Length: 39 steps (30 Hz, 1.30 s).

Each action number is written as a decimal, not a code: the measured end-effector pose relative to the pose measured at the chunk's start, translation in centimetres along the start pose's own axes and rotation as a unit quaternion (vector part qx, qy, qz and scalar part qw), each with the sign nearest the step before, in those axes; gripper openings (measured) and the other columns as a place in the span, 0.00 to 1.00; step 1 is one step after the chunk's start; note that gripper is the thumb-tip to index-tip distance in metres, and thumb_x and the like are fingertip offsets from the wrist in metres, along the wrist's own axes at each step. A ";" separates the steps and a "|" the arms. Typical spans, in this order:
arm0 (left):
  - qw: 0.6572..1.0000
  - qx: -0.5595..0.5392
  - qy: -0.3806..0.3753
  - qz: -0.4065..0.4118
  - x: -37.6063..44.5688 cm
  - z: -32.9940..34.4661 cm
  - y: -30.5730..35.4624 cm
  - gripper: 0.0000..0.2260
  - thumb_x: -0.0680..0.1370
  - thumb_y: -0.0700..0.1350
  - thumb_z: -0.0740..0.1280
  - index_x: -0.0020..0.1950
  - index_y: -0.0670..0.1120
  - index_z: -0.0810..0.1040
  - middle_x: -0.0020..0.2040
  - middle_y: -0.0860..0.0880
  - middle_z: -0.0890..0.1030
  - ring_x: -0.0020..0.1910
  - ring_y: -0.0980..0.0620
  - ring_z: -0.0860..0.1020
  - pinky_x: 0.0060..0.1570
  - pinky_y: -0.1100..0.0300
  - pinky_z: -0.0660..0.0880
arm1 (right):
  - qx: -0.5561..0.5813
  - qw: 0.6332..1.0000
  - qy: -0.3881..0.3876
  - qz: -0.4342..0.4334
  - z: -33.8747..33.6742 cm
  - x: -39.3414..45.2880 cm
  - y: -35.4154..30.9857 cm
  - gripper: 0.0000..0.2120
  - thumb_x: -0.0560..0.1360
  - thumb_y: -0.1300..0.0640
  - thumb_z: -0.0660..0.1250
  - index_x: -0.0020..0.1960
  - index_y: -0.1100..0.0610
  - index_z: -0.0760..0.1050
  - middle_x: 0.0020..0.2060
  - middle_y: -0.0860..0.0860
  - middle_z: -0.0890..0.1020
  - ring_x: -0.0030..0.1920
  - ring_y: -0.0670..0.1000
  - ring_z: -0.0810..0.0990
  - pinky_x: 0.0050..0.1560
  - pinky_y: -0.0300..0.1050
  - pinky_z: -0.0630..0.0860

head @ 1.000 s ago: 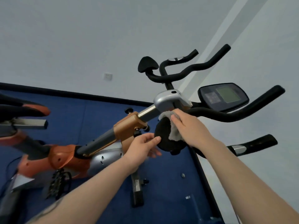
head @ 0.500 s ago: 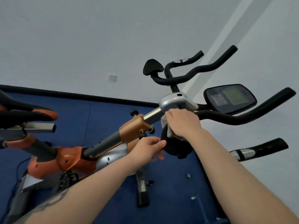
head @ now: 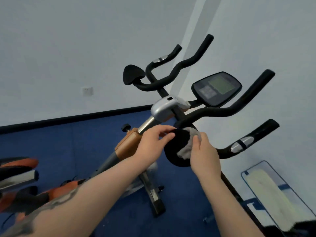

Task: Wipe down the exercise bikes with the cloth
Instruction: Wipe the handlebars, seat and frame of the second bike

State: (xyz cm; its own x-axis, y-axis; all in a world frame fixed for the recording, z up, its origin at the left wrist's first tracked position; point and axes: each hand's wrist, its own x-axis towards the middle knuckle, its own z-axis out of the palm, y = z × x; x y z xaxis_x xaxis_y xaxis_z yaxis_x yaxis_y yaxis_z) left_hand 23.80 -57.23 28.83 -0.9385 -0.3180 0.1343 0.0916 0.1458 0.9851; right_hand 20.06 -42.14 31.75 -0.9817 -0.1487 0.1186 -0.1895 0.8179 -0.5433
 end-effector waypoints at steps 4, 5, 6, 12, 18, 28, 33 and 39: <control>0.998 -0.043 -0.053 -0.016 0.4 -0.7 0.1 0.11 0.80 0.39 0.67 0.60 0.47 0.82 0.53 0.48 0.85 0.54 0.52 0.82 0.58 0.54 0.78 | 0.085 0.992 0.036 0.082 0.2 -3.2 0.5 0.11 0.83 0.45 0.48 0.48 0.49 0.65 0.37 0.44 0.73 0.42 0.52 0.75 0.40 0.51 0.68; 0.996 -0.063 -0.062 -0.025 0.5 -0.9 0.2 0.11 0.79 0.38 0.67 0.61 0.45 0.82 0.53 0.47 0.85 0.53 0.52 0.83 0.56 0.57 0.78 | 0.088 0.991 0.037 0.095 0.3 -3.2 0.3 0.12 0.83 0.45 0.48 0.49 0.49 0.66 0.38 0.44 0.74 0.42 0.53 0.75 0.41 0.51 0.69; 0.993 -0.081 -0.072 -0.036 0.6 -1.2 0.3 0.11 0.79 0.38 0.67 0.61 0.43 0.82 0.53 0.45 0.85 0.53 0.51 0.83 0.52 0.60 0.79 | 0.082 0.990 0.034 0.110 0.3 -2.7 -0.1 0.12 0.83 0.46 0.49 0.50 0.50 0.66 0.39 0.46 0.75 0.43 0.54 0.75 0.42 0.51 0.69; 0.982 -0.100 -0.144 -0.067 1.7 -2.4 1.0 0.11 0.79 0.36 0.67 0.60 0.42 0.82 0.50 0.44 0.85 0.43 0.59 0.83 0.39 0.66 0.79 | 0.072 0.986 0.074 0.132 0.7 -3.9 -1.7 0.09 0.83 0.46 0.50 0.51 0.50 0.64 0.40 0.47 0.76 0.41 0.52 0.75 0.38 0.50 0.68; 0.971 -0.094 -0.193 -0.106 3.5 -3.3 0.4 0.10 0.78 0.38 0.70 0.57 0.47 0.84 0.48 0.46 0.86 0.46 0.52 0.84 0.41 0.56 0.81 | 0.171 0.955 0.220 0.104 0.5 -7.5 -1.6 0.02 0.81 0.49 0.58 0.52 0.46 0.67 0.45 0.45 0.76 0.44 0.38 0.76 0.37 0.30 0.71; 0.963 -0.119 -0.209 -0.122 3.6 -3.2 -0.4 0.10 0.78 0.40 0.70 0.58 0.46 0.84 0.48 0.46 0.86 0.42 0.53 0.83 0.39 0.60 0.80 | -0.051 0.941 0.330 0.055 3.3 -2.9 -4.3 0.08 0.73 0.49 0.72 0.51 0.48 0.77 0.42 0.40 0.78 0.48 0.47 0.71 0.50 0.44 0.62; 0.962 -0.112 -0.220 -0.112 3.6 -3.4 -0.4 0.11 0.79 0.40 0.68 0.60 0.44 0.82 0.51 0.43 0.85 0.46 0.50 0.82 0.44 0.56 0.80 | -0.210 0.931 0.285 -0.092 4.5 -5.1 -3.2 0.06 0.70 0.52 0.74 0.46 0.50 0.80 0.38 0.45 0.80 0.44 0.52 0.76 0.47 0.46 0.61; 0.961 -0.116 -0.229 -0.101 3.4 -3.4 -0.4 0.12 0.80 0.38 0.66 0.63 0.42 0.81 0.52 0.43 0.85 0.47 0.51 0.82 0.38 0.63 0.79 | -0.201 0.935 0.287 -0.055 3.8 -3.6 -3.9 0.05 0.74 0.53 0.70 0.48 0.52 0.80 0.39 0.47 0.80 0.41 0.52 0.77 0.45 0.46 0.64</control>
State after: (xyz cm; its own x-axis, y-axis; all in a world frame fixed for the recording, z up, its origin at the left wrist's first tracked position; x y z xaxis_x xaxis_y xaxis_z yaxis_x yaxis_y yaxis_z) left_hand 21.70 -61.60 29.31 -0.9883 0.1348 -0.0713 -0.0859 -0.1064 0.9906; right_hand 24.24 -46.95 30.30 -0.7637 -0.0163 0.6454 -0.1545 0.9752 -0.1582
